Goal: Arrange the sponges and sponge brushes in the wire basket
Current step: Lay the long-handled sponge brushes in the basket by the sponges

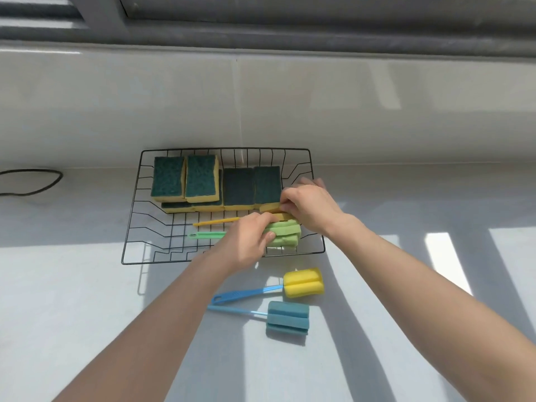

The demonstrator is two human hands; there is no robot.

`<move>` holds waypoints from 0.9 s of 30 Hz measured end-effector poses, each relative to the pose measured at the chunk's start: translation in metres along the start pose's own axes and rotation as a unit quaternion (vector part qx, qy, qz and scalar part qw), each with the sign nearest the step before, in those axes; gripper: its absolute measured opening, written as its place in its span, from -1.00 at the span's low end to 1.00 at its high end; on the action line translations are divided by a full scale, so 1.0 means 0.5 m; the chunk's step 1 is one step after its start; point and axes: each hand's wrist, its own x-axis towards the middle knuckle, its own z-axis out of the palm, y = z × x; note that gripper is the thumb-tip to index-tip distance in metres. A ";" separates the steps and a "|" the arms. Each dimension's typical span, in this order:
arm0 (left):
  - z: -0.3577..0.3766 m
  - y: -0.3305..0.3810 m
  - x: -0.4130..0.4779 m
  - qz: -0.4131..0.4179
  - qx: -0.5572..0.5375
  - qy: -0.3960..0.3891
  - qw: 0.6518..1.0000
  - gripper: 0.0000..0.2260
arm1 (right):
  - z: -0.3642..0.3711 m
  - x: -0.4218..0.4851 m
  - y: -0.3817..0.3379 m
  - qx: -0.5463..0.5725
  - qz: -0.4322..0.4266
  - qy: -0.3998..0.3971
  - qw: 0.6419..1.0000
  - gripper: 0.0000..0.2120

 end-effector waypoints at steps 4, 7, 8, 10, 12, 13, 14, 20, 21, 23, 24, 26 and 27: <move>0.016 -0.004 0.009 -0.010 -0.030 0.032 0.999 -0.70 | 0.002 0.003 0.001 0.016 0.014 -0.003 1.000 -0.87; 0.027 -0.007 0.014 -0.019 -0.054 0.054 0.997 -0.76 | 0.001 0.004 0.002 0.028 0.020 -0.010 0.999 -0.88; 0.030 -0.008 0.017 -0.024 -0.058 0.061 0.996 -0.78 | 0.000 0.004 0.002 0.031 0.022 -0.015 0.999 -0.88; 0.037 -0.007 0.022 -0.044 -0.061 0.074 0.994 -0.83 | -0.003 0.005 0.002 0.035 0.026 -0.027 0.999 -0.88; 0.043 -0.006 0.030 -0.074 -0.063 0.087 0.991 -0.88 | -0.006 0.005 0.003 0.039 0.033 -0.038 0.998 -0.87; 0.045 -0.005 0.035 -0.089 -0.062 0.090 0.990 -0.88 | -0.008 0.005 0.003 0.041 0.038 -0.042 0.998 -0.86; 0.046 -0.005 0.039 -0.103 -0.061 0.091 0.989 -0.87 | -0.011 0.002 0.003 0.045 0.041 -0.045 0.997 -0.85; 0.046 0.000 0.057 -0.107 0.017 0.092 0.990 -0.80 | -0.034 -0.038 0.008 0.017 0.003 -0.052 0.998 -0.72; 0.046 0.000 0.061 -0.104 0.035 0.096 0.989 -0.79 | -0.036 -0.046 0.009 0.002 -0.004 -0.059 0.998 -0.67; 0.046 0.001 0.067 -0.104 0.052 0.102 0.988 -0.76 | -0.035 -0.058 0.009 -0.024 -0.009 -0.069 0.997 -0.54; 0.048 0.002 0.069 -0.104 0.058 0.105 0.987 -0.74 | -0.032 -0.063 0.008 -0.034 -0.008 -0.071 0.997 -0.50; 0.050 0.005 0.072 -0.096 0.073 0.116 0.986 -0.68 | -0.025 -0.067 0.005 -0.051 -0.001 -0.070 0.996 -0.46; 0.050 0.004 0.072 -0.085 0.077 0.126 0.985 -0.66 | -0.022 -0.069 0.003 -0.058 0.001 -0.066 0.996 -0.45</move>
